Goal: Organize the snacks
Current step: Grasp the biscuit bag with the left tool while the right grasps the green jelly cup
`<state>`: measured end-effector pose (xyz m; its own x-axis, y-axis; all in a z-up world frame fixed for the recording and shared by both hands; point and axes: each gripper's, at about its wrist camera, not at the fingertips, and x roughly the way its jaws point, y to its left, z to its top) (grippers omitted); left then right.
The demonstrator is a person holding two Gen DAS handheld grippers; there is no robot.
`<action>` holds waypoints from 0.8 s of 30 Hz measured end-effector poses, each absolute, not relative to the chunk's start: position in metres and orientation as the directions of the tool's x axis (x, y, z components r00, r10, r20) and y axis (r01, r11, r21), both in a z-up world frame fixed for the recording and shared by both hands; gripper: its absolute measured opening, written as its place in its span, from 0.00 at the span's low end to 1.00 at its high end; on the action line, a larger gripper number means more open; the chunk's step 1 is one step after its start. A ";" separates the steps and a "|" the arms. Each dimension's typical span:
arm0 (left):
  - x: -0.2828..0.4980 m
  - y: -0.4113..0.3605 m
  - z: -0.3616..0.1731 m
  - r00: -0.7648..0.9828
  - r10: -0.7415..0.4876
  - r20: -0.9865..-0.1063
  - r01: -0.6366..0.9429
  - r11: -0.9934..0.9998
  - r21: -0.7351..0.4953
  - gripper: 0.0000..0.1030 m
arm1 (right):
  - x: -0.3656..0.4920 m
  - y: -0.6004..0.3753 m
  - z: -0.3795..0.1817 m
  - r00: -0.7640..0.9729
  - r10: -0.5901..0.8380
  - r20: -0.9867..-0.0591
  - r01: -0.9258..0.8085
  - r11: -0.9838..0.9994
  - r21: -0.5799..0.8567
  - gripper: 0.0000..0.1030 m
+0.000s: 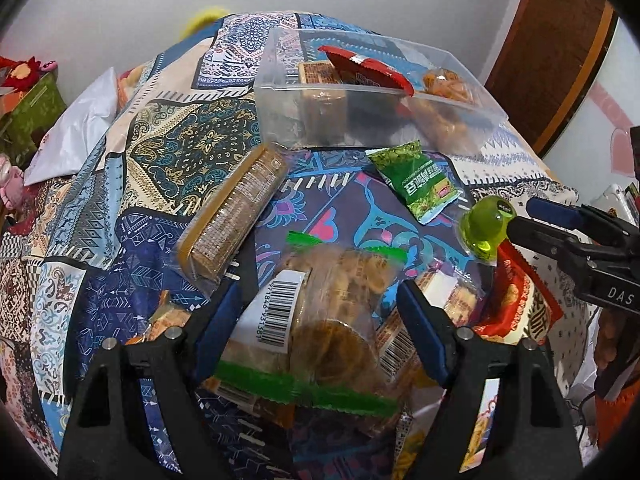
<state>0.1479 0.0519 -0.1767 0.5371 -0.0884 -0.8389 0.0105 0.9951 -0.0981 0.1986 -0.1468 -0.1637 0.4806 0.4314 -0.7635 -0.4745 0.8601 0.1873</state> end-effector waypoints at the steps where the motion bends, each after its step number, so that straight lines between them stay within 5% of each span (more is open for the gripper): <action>1: 0.148 0.052 -0.179 0.536 -0.083 -0.840 0.011 0.996 -0.092 0.71 | 0.199 -0.147 -0.164 0.481 0.431 -0.764 -0.474 0.860 0.187 0.58; 6: 0.145 0.056 -0.184 0.547 -0.106 -0.831 0.032 0.994 -0.106 0.61 | 0.202 -0.141 -0.170 0.465 0.433 -0.772 -0.480 0.856 0.191 0.58; 11: 0.142 0.059 -0.181 0.567 -0.111 -0.816 0.027 0.993 -0.116 0.54 | 0.204 -0.138 -0.174 0.453 0.436 -0.778 -0.487 0.852 0.193 0.41; 24: 0.139 0.062 -0.157 0.621 -0.115 -0.776 0.023 0.991 -0.128 0.51 | 0.200 -0.145 -0.162 0.492 0.438 -0.752 -0.468 0.862 0.196 0.40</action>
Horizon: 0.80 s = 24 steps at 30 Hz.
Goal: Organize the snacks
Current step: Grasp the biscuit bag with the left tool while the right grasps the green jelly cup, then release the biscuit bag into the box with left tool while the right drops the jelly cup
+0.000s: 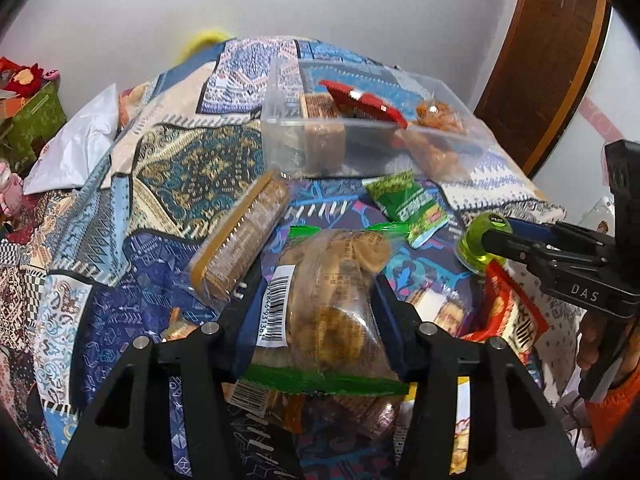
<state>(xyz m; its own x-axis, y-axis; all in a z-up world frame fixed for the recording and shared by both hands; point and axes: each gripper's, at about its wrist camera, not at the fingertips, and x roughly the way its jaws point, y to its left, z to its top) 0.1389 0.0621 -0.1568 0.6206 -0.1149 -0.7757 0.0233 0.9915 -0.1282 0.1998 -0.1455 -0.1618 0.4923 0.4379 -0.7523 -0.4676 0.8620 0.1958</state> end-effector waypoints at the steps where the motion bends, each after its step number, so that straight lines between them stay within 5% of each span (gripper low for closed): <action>1: 0.139 0.062 -0.153 0.628 -0.116 -0.770 0.023 0.991 -0.130 0.51 | 0.200 -0.146 -0.160 0.496 0.439 -0.749 -0.467 0.862 0.196 0.40; 24: 0.201 0.068 -0.075 0.771 -0.107 -0.628 -0.004 0.985 -0.173 0.51 | 0.237 -0.137 -0.092 0.633 0.482 -0.606 -0.467 0.862 0.198 0.40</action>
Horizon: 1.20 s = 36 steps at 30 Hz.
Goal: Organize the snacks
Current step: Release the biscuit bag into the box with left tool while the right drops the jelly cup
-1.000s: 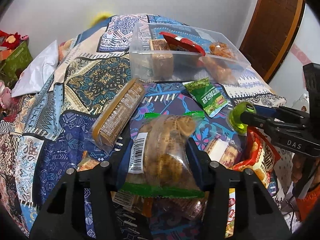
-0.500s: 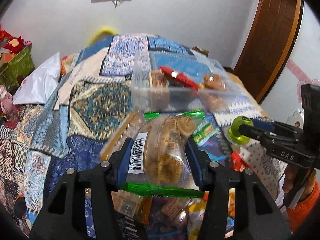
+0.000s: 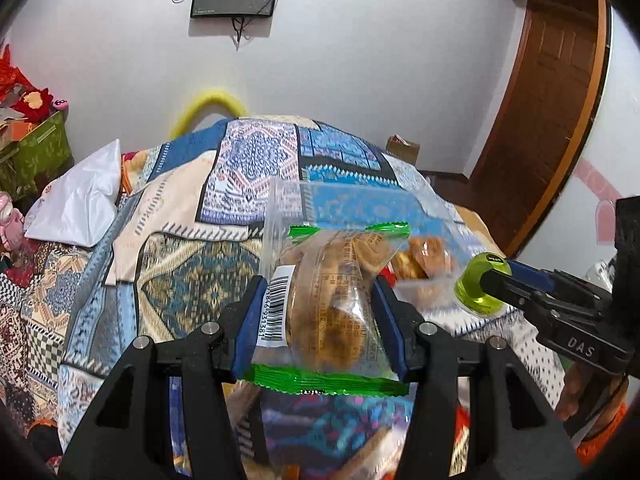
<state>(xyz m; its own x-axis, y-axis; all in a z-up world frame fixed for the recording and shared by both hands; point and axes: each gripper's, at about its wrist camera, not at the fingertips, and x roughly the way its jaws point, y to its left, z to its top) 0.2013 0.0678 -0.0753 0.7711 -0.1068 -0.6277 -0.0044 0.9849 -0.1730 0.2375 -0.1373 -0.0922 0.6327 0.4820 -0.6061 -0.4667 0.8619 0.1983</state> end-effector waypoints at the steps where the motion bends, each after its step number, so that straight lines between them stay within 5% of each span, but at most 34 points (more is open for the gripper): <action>1: 0.206 0.068 -0.074 0.774 -0.107 -0.624 -0.005 0.985 -0.175 0.51 | 0.237 -0.137 -0.092 0.633 0.482 -0.606 -0.467 0.862 0.198 0.40; 9: 0.248 0.071 -0.075 0.784 -0.086 -0.614 -0.026 0.985 -0.171 0.51 | 0.267 -0.119 -0.087 0.648 0.479 -0.592 -0.465 0.865 0.190 0.35; 11: 0.260 0.072 -0.079 0.779 -0.089 -0.620 -0.028 0.984 -0.177 0.51 | 0.276 -0.115 -0.087 0.631 0.491 -0.601 -0.475 0.856 0.202 0.06; 19: 0.305 0.076 -0.106 0.734 -0.066 -0.676 -0.061 0.985 -0.163 0.51 | 0.303 -0.104 -0.109 0.587 0.466 -0.662 -0.462 0.864 0.198 0.07; 27: 0.328 0.077 -0.133 0.669 -0.101 -0.736 -0.086 0.974 -0.212 0.56 | 0.303 -0.116 -0.118 0.568 0.454 -0.686 -0.459 0.867 0.193 0.09; 32: 0.323 0.073 -0.136 0.653 -0.118 -0.748 -0.074 0.973 -0.218 0.68 | 0.303 -0.119 -0.118 0.569 0.456 -0.684 -0.454 0.868 0.202 0.35; 36: 0.310 0.070 -0.123 0.666 -0.093 -0.740 -0.067 0.981 -0.184 0.74 | 0.294 -0.122 -0.113 0.583 0.450 -0.676 -0.456 0.870 0.186 0.44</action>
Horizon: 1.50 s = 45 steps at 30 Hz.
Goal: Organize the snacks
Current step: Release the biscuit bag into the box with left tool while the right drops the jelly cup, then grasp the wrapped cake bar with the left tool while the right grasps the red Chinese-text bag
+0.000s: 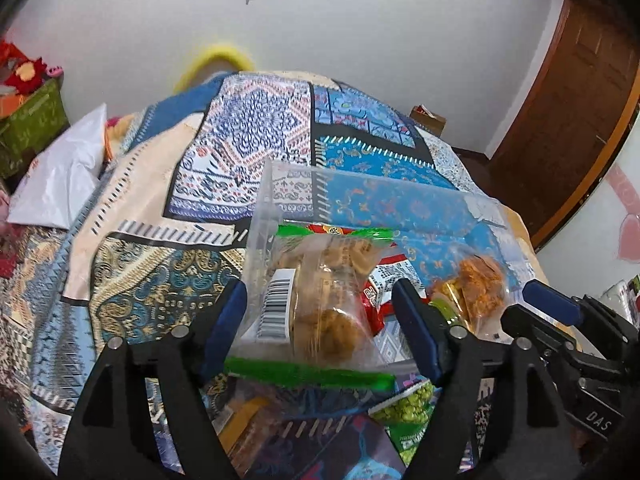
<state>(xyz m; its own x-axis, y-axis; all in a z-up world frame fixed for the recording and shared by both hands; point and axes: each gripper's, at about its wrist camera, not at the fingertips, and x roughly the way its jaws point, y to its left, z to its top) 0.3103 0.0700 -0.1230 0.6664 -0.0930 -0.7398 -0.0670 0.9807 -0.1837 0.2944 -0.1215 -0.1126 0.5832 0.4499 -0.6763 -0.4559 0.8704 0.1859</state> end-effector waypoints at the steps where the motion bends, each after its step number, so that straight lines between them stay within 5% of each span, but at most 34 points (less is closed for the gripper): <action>1: 0.305 0.070 -0.118 0.672 -0.096 -0.734 -0.060 0.981 -0.183 0.75 | 0.294 -0.122 -0.113 0.583 0.450 -0.676 -0.456 0.870 0.186 0.45; 8: 0.268 0.071 -0.090 0.700 -0.091 -0.708 -0.034 0.986 -0.160 0.80 | 0.278 -0.127 -0.100 0.591 0.460 -0.662 -0.469 0.864 0.183 0.60; 25: 0.138 0.090 -0.100 0.660 -0.017 -0.751 -0.060 0.995 -0.075 0.81 | 0.199 -0.136 -0.087 0.588 0.491 -0.643 -0.528 0.835 0.155 0.61; 45: 0.095 0.112 -0.174 0.536 -0.031 -0.844 -0.186 0.970 -0.154 0.81 | 0.150 -0.131 -0.167 0.386 0.500 -0.775 -0.525 0.810 0.260 0.61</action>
